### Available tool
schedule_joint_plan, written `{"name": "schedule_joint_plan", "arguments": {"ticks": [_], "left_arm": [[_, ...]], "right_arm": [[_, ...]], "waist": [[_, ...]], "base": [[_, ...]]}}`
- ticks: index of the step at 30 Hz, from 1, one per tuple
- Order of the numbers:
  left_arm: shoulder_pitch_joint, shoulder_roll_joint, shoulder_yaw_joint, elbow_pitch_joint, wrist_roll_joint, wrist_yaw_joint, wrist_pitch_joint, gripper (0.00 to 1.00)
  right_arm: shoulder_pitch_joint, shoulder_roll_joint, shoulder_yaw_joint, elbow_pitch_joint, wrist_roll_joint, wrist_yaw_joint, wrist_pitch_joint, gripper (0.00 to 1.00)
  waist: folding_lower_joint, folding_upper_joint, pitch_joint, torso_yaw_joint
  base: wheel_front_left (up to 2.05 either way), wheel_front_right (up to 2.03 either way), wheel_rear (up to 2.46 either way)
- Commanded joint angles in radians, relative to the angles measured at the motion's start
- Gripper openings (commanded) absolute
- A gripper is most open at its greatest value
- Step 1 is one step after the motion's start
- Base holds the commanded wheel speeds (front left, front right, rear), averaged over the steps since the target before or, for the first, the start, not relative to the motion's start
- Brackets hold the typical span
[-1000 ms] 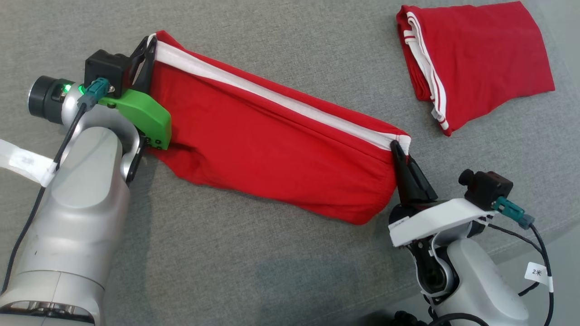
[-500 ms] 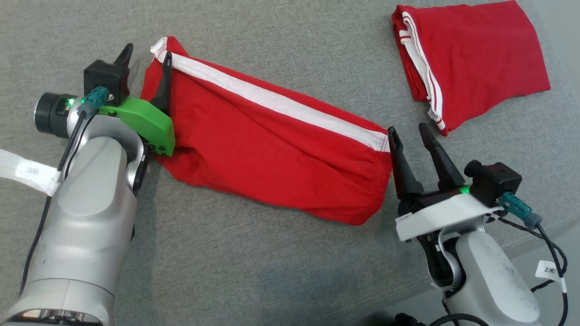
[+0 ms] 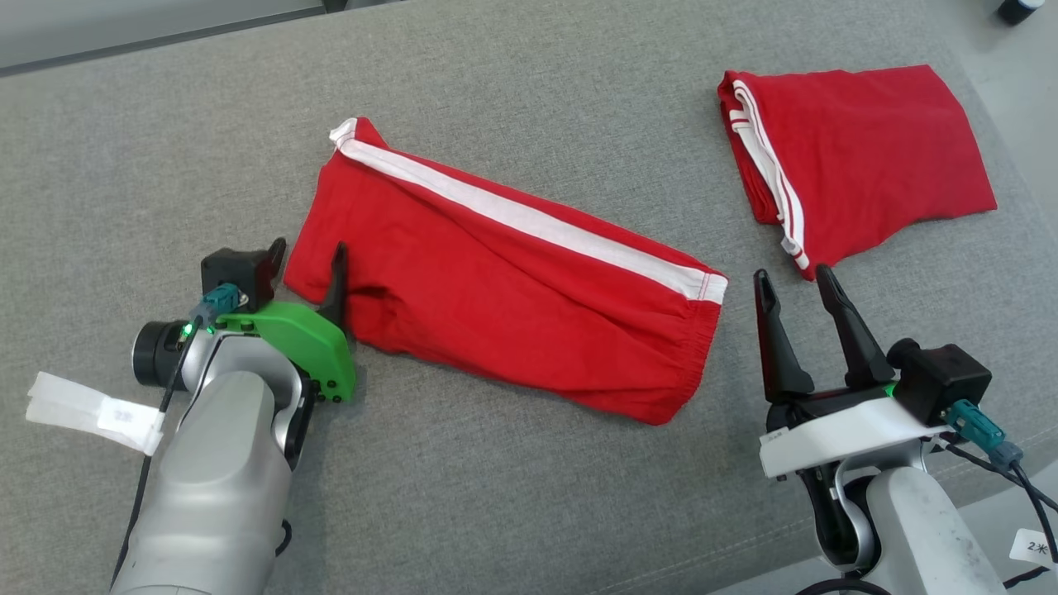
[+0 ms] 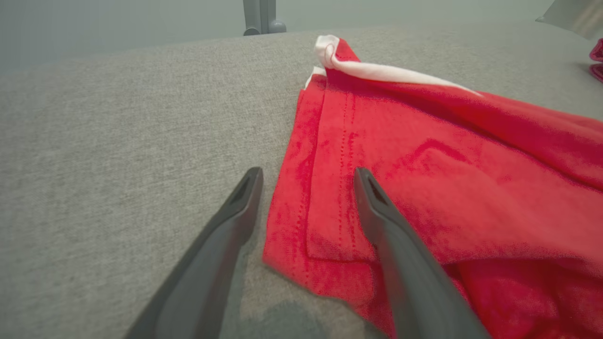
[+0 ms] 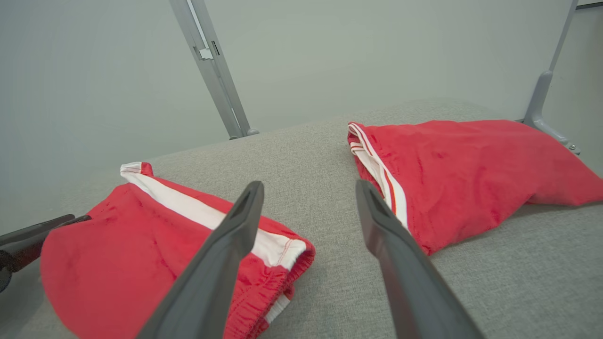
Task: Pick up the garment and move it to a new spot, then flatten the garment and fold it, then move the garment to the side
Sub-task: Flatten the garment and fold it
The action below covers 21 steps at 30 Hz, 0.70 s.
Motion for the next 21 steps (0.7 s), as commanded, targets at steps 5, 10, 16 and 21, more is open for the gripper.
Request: {"name": "schedule_joint_plan", "arguments": {"ticks": [5,10,16,21], "left_arm": [[0.010,-0.003,0.006,0.089,-0.021,0.007,0.003,1.00],[0.011,-0.006,-0.003,0.145,-0.023,0.002,0.003,0.00],[0.051,0.000,0.030,0.070,-0.046,0.011,0.002,0.00],[0.166,-0.020,0.086,-0.060,-0.075,0.027,0.001,0.00]], "right_arm": [[0.002,-0.003,0.008,0.000,-0.006,-0.001,-0.001,1.00],[0.006,-0.003,0.004,0.000,-0.001,-0.001,-0.001,1.00],[0.027,-0.003,-0.007,0.010,0.000,-0.001,-0.001,1.00],[0.054,-0.003,-0.020,0.023,-0.006,-0.001,-0.001,1.00]], "waist": [[0.0000,0.0001,-0.008,-0.013],[0.0000,0.0001,-0.017,-0.019],[0.0000,0.0001,-0.056,-0.004],[0.0000,0.0001,-0.122,0.050]], "base": [[0.00,0.00,0.00],[0.00,0.00,0.00],[0.00,0.00,0.00],[0.00,0.00,0.00]]}}
